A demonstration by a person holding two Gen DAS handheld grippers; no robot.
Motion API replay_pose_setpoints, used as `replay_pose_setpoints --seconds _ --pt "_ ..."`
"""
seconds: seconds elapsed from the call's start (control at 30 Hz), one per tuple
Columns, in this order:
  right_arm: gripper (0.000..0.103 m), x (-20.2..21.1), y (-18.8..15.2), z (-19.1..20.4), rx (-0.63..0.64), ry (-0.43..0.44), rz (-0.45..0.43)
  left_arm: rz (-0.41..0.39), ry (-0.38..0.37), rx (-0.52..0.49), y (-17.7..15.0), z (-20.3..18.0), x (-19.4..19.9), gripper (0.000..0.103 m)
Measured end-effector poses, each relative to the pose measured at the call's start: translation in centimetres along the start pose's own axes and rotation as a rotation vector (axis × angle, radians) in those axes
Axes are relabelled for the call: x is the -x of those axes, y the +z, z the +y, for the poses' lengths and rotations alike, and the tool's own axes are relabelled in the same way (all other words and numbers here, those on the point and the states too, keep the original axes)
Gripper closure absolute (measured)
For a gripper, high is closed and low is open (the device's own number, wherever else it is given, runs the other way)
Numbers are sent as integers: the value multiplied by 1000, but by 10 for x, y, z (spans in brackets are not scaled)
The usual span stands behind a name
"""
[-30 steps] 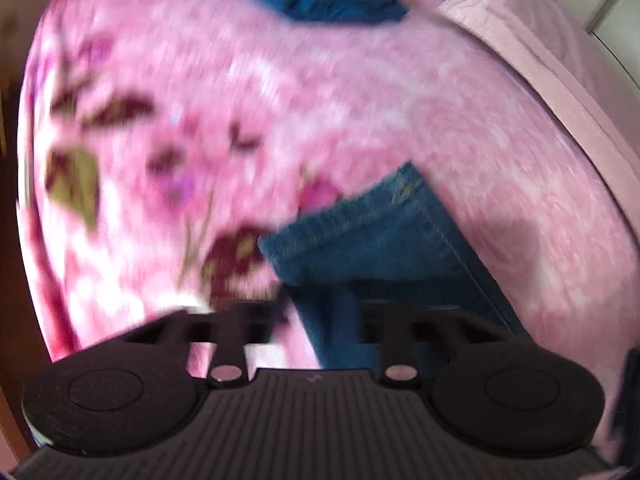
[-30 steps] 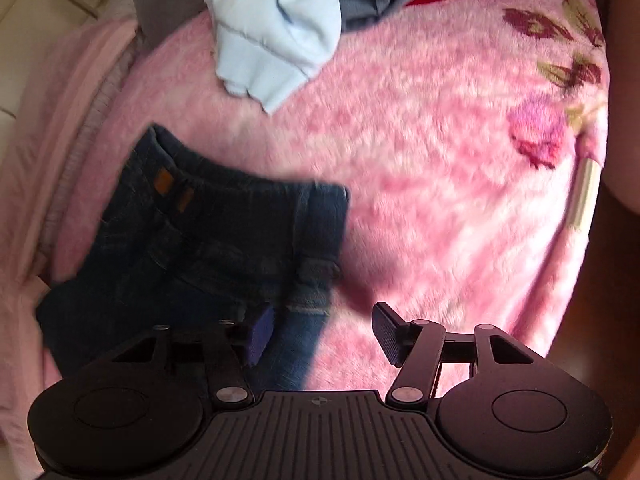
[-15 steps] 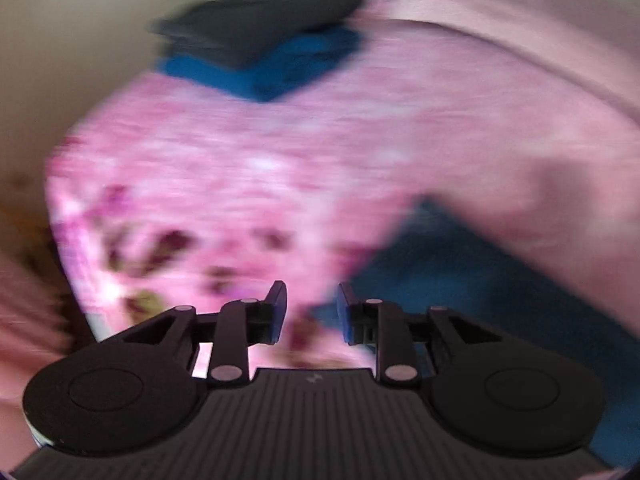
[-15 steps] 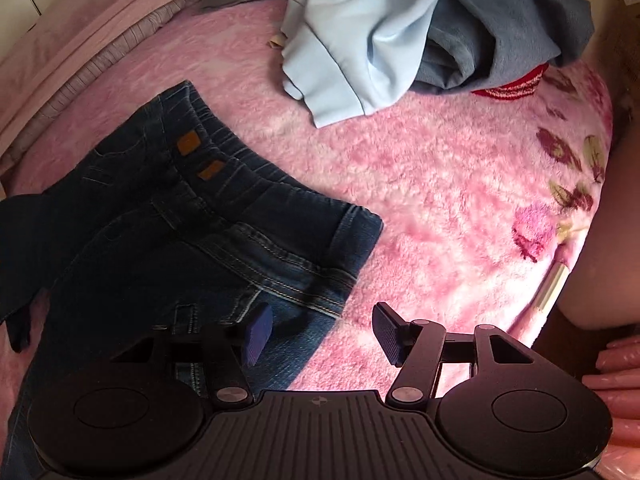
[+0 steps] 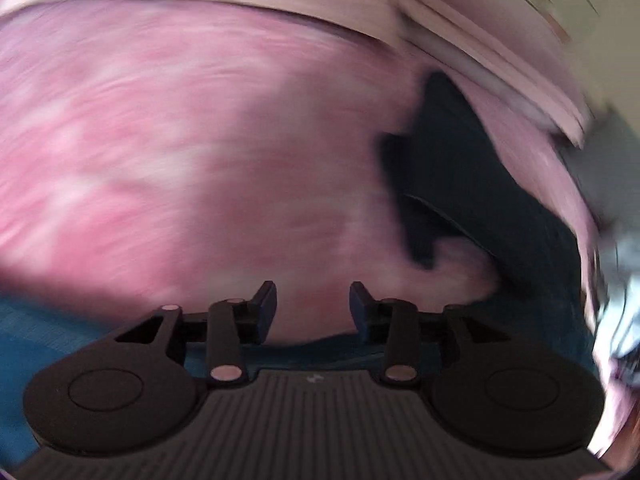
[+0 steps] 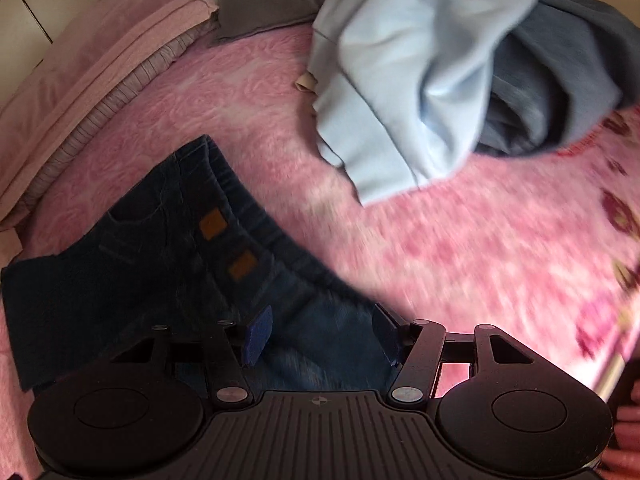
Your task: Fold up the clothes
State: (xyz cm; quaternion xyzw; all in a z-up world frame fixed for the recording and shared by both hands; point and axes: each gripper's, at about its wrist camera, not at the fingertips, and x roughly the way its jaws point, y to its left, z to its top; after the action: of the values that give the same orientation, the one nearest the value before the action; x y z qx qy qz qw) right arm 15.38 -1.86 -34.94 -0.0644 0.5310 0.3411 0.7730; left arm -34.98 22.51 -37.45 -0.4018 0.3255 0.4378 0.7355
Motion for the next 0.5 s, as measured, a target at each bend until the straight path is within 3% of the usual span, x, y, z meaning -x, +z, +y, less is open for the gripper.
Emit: replay_pose_setpoints --seconds 0.1,0.23,0.27,0.3,0.33,0.4,0.5 --pt "44 -22 21 6 -5 49 25 15 -6 -128 8 -44 -39 61" --pt "44 -47 39 17 18 81 57 29 46 -152 14 -71 -84 61" --pt "44 -53 42 19 23 84 62 11 57 -144 15 -74 -89 63" --pt "44 -60 44 21 26 80 70 -13 55 -133 16 -77 -93 72" --pt "44 -66 45 21 21 74 82 -26 50 -129 18 -78 -93 96" --pt "44 -78 46 23 11 61 107 -66 81 -150 28 -82 -87 100" --pt "44 -87 46 28 39 26 115 -230 198 -253 50 -77 -50 100"
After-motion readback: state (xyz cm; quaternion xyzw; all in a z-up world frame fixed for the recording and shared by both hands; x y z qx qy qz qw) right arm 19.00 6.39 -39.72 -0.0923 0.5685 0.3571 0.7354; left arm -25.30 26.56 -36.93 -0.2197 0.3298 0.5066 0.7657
